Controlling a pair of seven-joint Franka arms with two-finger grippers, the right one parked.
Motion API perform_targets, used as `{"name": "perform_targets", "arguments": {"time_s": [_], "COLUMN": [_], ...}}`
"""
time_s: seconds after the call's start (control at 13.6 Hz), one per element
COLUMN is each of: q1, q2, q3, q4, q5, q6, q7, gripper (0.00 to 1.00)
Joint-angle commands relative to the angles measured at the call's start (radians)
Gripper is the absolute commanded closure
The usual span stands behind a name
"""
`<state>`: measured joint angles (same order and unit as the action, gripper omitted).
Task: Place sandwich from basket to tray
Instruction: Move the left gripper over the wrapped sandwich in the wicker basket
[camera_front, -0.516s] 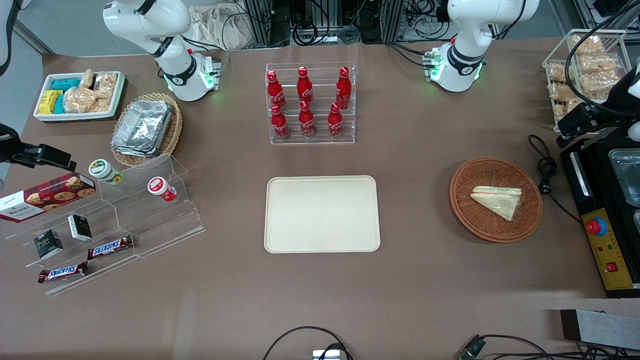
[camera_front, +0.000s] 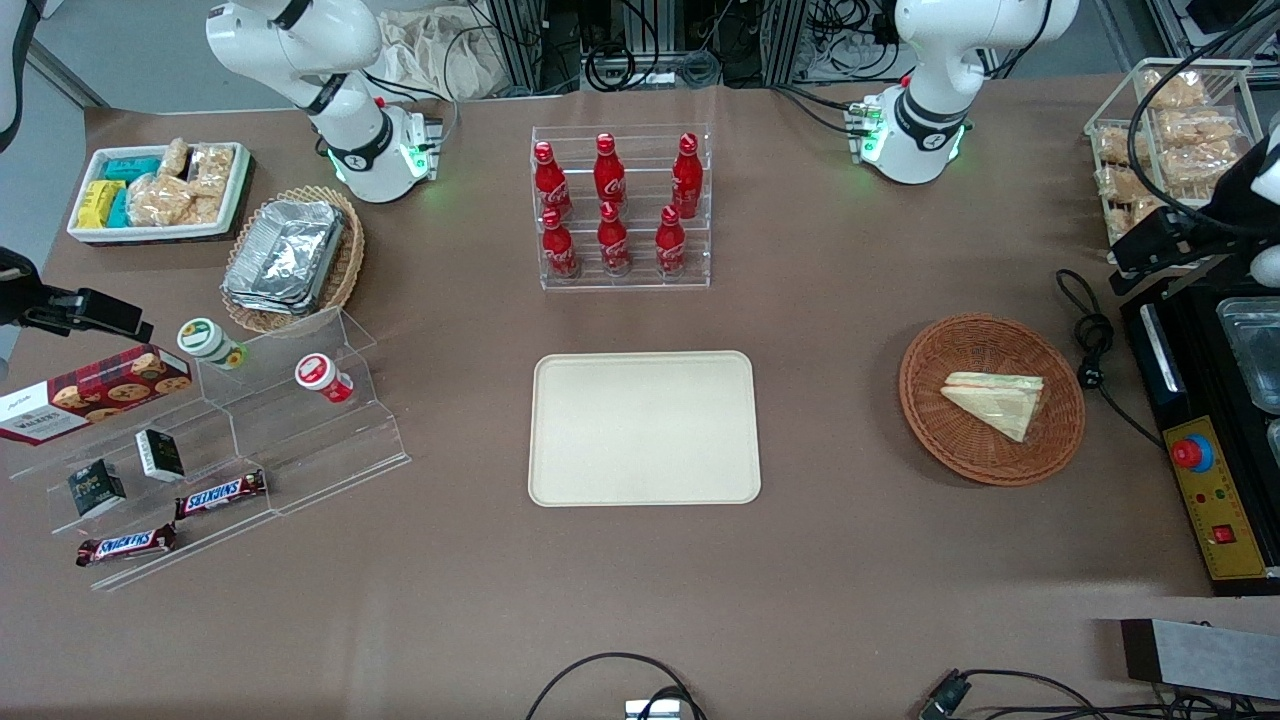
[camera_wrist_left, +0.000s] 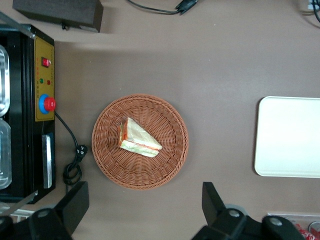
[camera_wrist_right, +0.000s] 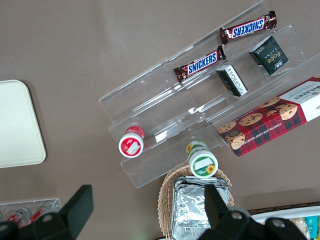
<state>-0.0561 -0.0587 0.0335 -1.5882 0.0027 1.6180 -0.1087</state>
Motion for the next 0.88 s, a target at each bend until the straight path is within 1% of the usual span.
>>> {"name": "perform_targets", "arguments": {"time_s": [0.0, 0.07, 0.15, 0.29, 0.44, 0.59, 0.74, 0.81], "q1": [0.013, 0.019, 0.021, 0.024, 0.022, 0.022, 0.022, 0.022], "q2": [0.043, 0.069, 0.086, 0.089, 0.071, 0.024, -0.012, -0.013], "q3": [-0.001, -0.001, -0.001, 0.0, 0.023, 0.032, 0.036, 0.036], "q4": [0.014, 0.01, 0.004, -0.041, -0.152, -0.308, -0.453, -0.502], "q5": [-0.006, -0.004, -0.004, -0.006, -0.006, -0.012, -0.01, -0.009], "q6": [-0.023, -0.018, -0.01, 0.028, 0.13, 0.271, 0.414, 0.46], "q7": [-0.252, -0.343, -0.389, -0.414, -0.43, -0.442, -0.527, -0.584], "gripper": [0.0, 0.0, 0.0, 0.0, 0.0, 0.0, 0.0, 0.0]}}
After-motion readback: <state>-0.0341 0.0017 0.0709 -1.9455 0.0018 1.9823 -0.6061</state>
